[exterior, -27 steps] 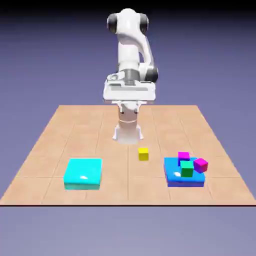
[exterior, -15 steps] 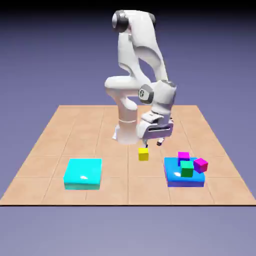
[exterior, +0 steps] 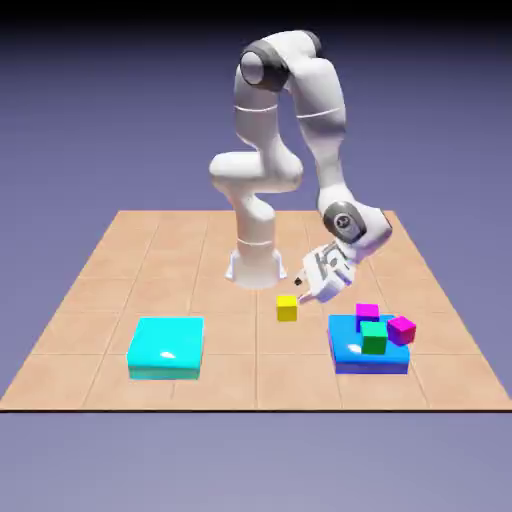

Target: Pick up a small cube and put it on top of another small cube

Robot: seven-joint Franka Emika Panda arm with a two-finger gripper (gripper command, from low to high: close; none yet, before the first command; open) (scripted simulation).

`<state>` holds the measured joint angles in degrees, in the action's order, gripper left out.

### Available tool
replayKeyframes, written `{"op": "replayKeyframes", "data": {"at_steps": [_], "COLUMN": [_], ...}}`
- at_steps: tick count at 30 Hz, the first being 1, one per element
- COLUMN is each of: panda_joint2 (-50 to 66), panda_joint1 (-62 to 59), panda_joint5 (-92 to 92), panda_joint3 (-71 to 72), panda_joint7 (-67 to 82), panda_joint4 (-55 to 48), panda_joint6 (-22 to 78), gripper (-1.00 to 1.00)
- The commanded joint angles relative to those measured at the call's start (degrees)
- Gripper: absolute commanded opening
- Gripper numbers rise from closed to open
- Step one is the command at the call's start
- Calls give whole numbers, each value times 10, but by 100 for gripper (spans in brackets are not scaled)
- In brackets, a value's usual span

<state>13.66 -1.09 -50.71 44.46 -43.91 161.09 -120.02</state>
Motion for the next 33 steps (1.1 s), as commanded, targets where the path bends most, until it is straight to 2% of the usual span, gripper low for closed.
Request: {"op": "replayKeyframes", "data": {"at_steps": [1, 5, 6, 15, 33], "panda_joint2": [18, 81, 81, -48, 120], "panda_joint1": [2, 9, 9, -5, -98], "panda_joint5": [-25, -115, -115, 81, 470], "panda_joint3": [-16, -72, -72, 51, 43], "panda_joint7": [-16, -73, -73, 55, -150], "panda_joint4": [-1, -5, -5, -5, -366], "panda_joint6": [-2, -10, -10, 15, 199], "gripper": [0, 0, -100, -100, -100]}}
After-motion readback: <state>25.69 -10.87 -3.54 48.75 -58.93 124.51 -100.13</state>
